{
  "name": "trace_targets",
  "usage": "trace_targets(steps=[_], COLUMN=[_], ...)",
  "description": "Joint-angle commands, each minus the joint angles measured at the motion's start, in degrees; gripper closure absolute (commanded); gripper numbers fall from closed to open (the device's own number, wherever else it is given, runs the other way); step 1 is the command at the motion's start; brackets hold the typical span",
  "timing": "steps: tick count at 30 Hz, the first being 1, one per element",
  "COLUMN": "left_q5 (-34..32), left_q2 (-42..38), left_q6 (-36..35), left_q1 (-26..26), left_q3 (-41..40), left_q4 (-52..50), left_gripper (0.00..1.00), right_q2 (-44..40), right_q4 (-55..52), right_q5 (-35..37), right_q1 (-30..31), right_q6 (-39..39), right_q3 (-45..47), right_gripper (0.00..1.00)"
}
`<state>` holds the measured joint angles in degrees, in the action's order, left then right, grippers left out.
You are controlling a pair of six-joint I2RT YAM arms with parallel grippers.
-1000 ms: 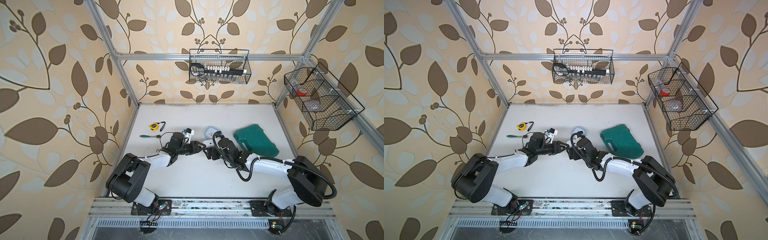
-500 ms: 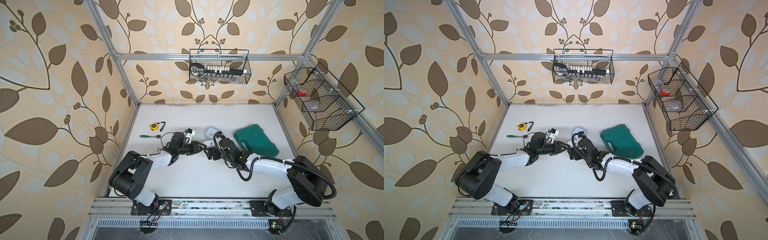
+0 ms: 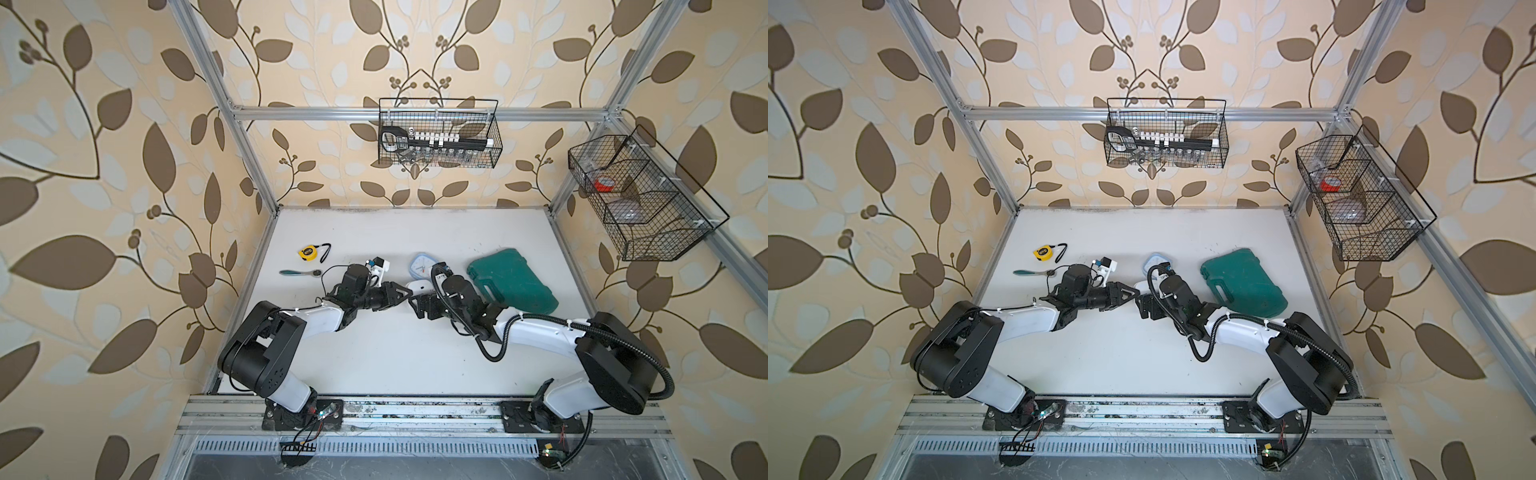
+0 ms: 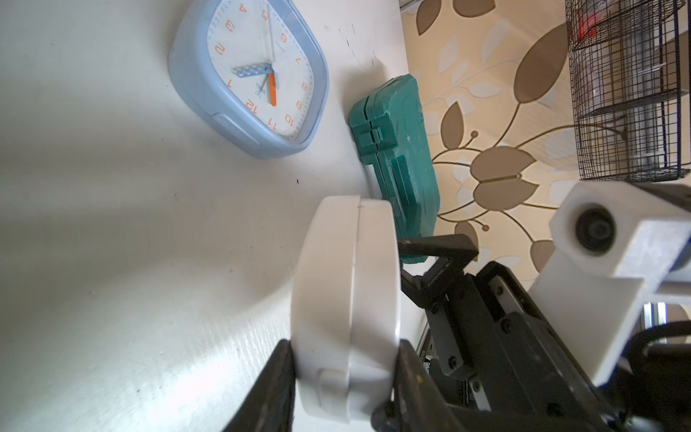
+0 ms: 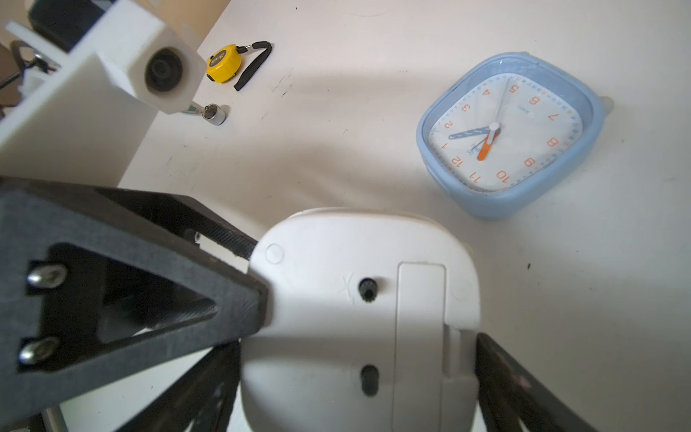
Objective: Insert the battery into the alarm
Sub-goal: Adjust the alarm at the center of the board.
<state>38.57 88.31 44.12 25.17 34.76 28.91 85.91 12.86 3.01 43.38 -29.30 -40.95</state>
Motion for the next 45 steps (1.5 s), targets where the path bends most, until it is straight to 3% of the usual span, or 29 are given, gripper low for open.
trace_targets(steps=[1, 10, 17, 18, 22, 26, 39, 45], left_q5=[1.8, 3.0, 3.0, 3.0, 3.1, 3.7, 4.0, 2.7], left_q2=[0.1, 1.0, 1.2, 1.2, 2.1, 3.4, 4.0, 2.0], left_q6=[0.6, 1.7, 1.7, 1.7, 2.2, 3.5, 4.2, 1.7], left_q1=[0.6, 0.6, 0.5, 0.6, 0.6, 0.6, 0.6, 0.6], left_q3=[2.1, 2.4, 2.5, 2.5, 2.8, 2.9, 2.1, 2.6], left_q4=[2.7, 3.6, 3.7, 3.6, 3.3, 4.9, 7.4, 6.0], left_gripper=[0.73, 0.72, 0.71, 0.69, 0.45, 0.39, 0.66, 0.68], right_q2=[0.4, 2.2, 2.4, 2.2, 1.0, 0.5, 0.4, -2.4], right_q4=[3.2, 1.8, 1.4, 1.4, 1.9, 2.3, 2.4, 2.1], right_q5=[-1.9, -1.7, -1.7, -1.8, -2.6, -3.0, -3.1, -1.6], right_q1=[0.0, -0.3, -0.4, -0.4, -0.4, -0.4, -0.7, -1.2], right_q6=[-0.2, 0.0, 0.1, 0.1, 0.2, 0.1, -0.8, -1.1], right_q3=[0.1, -1.1, -1.4, -1.3, -1.0, -0.7, -0.3, 0.8], right_gripper=[0.06, 0.05, 0.12, 0.13, 0.17, 0.18, 0.15, 0.06])
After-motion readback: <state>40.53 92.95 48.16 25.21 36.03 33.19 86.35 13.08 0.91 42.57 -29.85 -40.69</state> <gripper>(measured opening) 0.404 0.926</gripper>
